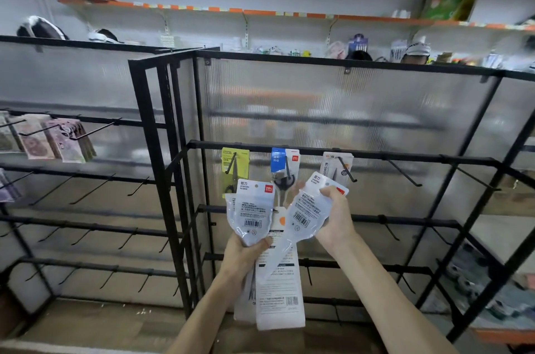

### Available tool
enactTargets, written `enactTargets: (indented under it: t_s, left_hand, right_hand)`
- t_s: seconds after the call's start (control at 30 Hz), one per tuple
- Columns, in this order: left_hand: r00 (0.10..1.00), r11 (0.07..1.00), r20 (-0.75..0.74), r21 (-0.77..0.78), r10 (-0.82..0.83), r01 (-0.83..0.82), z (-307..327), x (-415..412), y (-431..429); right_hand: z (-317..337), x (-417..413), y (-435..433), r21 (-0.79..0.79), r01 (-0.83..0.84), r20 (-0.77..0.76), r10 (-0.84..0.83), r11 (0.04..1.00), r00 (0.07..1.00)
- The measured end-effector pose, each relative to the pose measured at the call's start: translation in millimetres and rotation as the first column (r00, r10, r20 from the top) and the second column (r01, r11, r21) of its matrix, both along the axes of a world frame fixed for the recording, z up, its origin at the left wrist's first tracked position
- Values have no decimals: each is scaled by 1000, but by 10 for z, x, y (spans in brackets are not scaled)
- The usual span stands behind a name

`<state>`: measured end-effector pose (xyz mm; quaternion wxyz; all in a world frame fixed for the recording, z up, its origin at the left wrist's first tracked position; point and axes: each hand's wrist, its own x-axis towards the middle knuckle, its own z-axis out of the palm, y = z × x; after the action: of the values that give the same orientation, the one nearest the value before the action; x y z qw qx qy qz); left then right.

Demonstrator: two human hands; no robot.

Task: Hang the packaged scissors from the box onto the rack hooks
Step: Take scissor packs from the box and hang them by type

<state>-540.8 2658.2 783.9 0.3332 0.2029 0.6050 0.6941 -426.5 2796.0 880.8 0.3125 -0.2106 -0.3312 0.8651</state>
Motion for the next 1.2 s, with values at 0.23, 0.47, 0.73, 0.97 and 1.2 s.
enactTargets:
  t_s: [0.23,0.47,0.73,0.97,1.2]
  left_hand:
    - [999,999,-4,-19,43,-43,0,-99,3]
    - [999,999,-10,-28,40,-40,-18,-104,-2]
    - [997,997,-4,-7,76,-76,17,-94,-15]
    - [996,996,-3,0,86,-86,-69,-214,8]
    - [984,989,-98,6,146,-146,-185,-394,1]
  right_hand:
    - [96,-10,-48,169,-52,136,29,984,990]
    - [-19,-87,-42,236,-84,233,27,968,972]
    - [61,-67,95,623,94,324,-366,776,873]
    - [-162,-201,258,783,-25,376,-440,621,816]
    - [-344,-558,505,772,27,401,-520,635,754]
